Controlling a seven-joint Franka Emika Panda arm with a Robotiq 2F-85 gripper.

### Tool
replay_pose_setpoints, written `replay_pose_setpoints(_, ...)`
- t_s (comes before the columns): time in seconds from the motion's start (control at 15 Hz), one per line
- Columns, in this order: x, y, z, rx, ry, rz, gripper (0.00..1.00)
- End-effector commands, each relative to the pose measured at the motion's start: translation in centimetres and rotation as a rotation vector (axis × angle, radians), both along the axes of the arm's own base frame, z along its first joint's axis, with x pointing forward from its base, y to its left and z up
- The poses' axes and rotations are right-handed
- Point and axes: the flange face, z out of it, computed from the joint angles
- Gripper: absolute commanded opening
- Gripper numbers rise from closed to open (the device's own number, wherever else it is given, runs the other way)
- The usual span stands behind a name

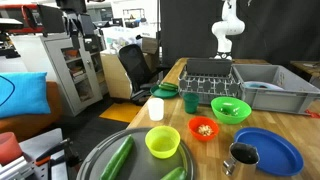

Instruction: Pour the contents of the orange bowl into the white cup

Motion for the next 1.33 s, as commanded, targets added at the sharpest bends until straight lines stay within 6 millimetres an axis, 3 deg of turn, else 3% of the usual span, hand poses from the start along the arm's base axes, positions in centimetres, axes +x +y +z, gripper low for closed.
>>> replay_pose_setpoints(0.0, 0.0, 0.0, 0.0, 0.000, 0.000, 0.000, 1.00)
replay_pose_setpoints(0.4, 1.5, -2.2, -1.4, 0.017, -0.092, -0.233, 1.00)
replay_pose_setpoints(0.8, 2.7, -8.3, -4.7, -0.051, -0.136, -0.575, 1.00)
replay_pose_setpoints(0.87, 2.5, -7.4, -4.1, -0.041, -0.116, -0.499, 1.00)
replay_pose_setpoints(1.0, 2.7, -8.5, -4.7, -0.047, -0.115, -0.554, 1.00)
replay_pose_setpoints(1.27, 2.7, -8.3, -4.6, -0.048, -0.118, -0.568, 1.00)
